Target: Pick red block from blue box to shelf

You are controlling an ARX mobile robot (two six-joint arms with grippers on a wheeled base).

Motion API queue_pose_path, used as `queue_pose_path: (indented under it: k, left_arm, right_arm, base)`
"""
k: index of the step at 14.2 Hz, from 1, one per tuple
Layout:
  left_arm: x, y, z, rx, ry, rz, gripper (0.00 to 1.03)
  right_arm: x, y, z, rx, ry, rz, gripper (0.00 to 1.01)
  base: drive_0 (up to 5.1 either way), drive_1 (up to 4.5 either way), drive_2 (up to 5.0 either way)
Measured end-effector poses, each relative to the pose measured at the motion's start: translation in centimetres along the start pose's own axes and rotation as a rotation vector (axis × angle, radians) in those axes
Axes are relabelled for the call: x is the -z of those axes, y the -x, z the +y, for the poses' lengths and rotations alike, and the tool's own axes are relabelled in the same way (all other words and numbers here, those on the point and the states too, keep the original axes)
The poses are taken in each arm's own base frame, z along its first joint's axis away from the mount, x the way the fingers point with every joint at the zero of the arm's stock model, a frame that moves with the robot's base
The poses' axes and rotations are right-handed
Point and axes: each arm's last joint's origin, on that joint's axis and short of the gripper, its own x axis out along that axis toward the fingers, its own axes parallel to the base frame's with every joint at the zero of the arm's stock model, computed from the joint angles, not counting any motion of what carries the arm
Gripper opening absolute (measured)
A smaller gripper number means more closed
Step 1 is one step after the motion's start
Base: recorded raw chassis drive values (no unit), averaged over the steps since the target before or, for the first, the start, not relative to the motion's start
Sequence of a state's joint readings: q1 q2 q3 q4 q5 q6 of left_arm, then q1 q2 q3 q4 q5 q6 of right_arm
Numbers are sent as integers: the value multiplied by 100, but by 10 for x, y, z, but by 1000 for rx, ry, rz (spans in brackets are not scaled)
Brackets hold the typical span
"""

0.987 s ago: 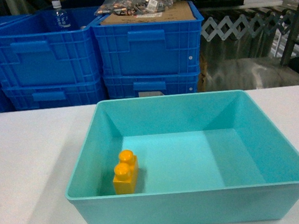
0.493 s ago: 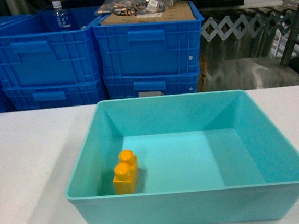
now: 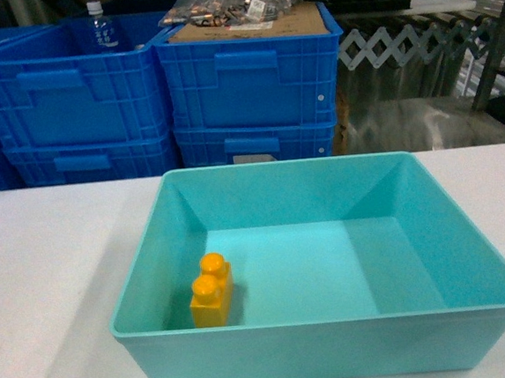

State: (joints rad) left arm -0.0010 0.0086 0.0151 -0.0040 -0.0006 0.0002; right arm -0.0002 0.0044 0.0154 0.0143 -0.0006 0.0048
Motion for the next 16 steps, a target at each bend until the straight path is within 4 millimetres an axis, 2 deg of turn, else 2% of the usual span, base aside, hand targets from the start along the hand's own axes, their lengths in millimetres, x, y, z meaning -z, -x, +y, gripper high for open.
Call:
queue_pose_path:
  k: [4, 16]
  left_arm:
    - [0, 0, 0, 0, 0, -1, 98]
    - [0, 0, 0, -1, 0, 0, 98]
  right_arm:
    - [3, 0, 0, 0, 0, 22, 29]
    - [3, 0, 0, 0, 0, 22, 29]
  base:
    - [0, 0, 0]
    - [-164, -164, -164]
